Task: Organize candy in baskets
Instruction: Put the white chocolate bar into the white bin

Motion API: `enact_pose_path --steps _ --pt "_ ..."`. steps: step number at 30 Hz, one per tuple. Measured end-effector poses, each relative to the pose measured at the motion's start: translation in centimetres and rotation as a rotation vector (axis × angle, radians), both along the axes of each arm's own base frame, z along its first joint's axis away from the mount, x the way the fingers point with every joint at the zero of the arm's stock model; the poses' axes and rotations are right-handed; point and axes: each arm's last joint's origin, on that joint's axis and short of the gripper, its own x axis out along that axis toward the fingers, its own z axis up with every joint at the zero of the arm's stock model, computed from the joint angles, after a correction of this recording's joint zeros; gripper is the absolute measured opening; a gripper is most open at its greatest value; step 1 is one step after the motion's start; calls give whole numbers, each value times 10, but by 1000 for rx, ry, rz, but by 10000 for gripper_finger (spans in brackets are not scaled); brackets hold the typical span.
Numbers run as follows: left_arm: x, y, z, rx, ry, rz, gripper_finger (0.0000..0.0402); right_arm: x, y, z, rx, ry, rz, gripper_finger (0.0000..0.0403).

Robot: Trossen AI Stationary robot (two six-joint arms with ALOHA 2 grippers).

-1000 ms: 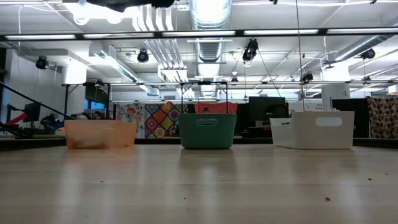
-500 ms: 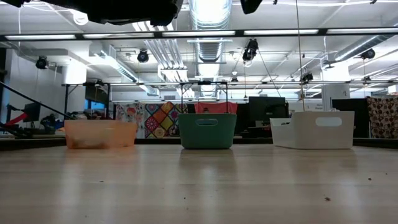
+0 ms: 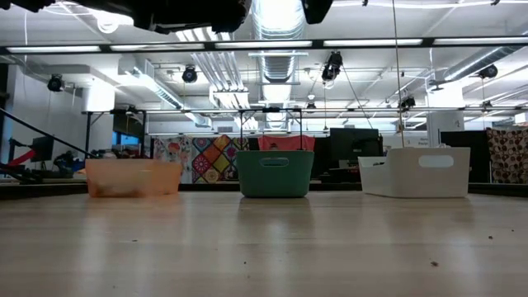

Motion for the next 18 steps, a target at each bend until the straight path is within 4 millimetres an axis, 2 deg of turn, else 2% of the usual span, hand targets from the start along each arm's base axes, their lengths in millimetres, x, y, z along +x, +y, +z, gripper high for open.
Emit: enact_pose_path --steps 9,18 --pt "4 5 5 -28 -42 19 6 2 -7 0 -12 -1 -16 209" --pt "7 12 7 -47 -68 42 6 3 -10 0 -17 -2 -25 123"
